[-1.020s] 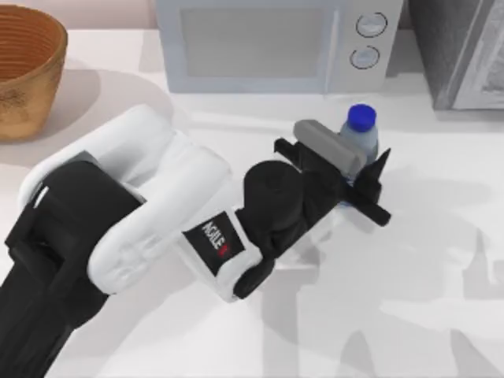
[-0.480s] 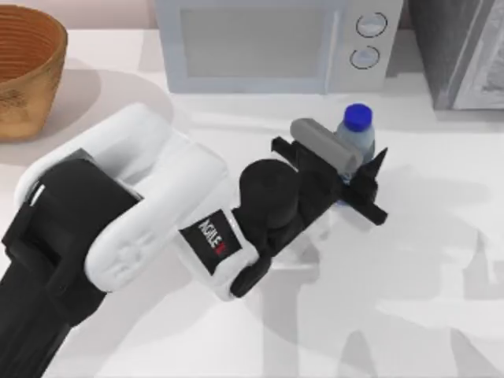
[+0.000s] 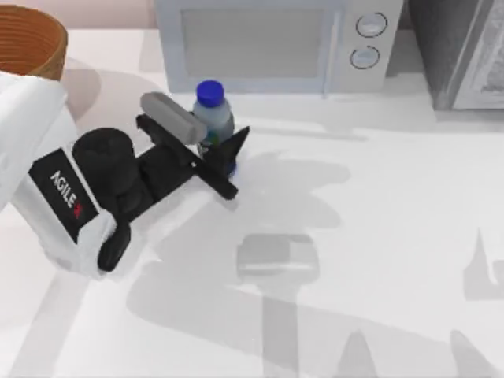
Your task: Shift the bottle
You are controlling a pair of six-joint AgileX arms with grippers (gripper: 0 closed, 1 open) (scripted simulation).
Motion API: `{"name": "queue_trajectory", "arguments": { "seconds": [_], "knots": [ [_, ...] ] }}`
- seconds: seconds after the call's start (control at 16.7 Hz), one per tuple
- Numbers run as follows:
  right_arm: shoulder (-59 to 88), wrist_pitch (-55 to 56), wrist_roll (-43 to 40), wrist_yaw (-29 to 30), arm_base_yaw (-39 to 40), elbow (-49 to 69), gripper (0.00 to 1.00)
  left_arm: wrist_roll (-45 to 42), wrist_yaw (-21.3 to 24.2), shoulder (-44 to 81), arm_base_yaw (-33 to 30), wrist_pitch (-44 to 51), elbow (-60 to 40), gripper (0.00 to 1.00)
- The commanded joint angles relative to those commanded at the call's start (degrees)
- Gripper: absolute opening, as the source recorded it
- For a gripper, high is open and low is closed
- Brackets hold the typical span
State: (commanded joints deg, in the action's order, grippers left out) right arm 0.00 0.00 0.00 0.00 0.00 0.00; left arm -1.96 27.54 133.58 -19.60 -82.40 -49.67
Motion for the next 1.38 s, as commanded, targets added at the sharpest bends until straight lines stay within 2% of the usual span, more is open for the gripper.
{"name": "queue_trajectory", "arguments": {
  "seconds": [0.3, 0.42, 0.54, 0.96, 1.38],
  "knots": [
    [0.0, 0.0, 0.0, 0.0, 0.0, 0.0, 1.0, -1.7, 19.3, -9.2, 20.1, -4.2, 15.3, 0.0],
    [0.0, 0.0, 0.0, 0.0, 0.0, 0.0, 1.0, -2.2, 24.2, -12.2, 25.1, -5.4, 19.6, 0.0],
    [0.0, 0.0, 0.0, 0.0, 0.0, 0.0, 1.0, -2.5, 26.8, -14.0, 27.6, -6.1, 22.0, 0.0],
    [0.0, 0.0, 0.0, 0.0, 0.0, 0.0, 1.0, -2.6, 26.4, -12.9, 27.0, -6.4, 21.3, 0.0],
    [0.0, 0.0, 0.0, 0.0, 0.0, 0.0, 1.0, -1.8, 19.4, -1.7, 20.1, -9.8, 12.8, 0.0]
  ]
}}
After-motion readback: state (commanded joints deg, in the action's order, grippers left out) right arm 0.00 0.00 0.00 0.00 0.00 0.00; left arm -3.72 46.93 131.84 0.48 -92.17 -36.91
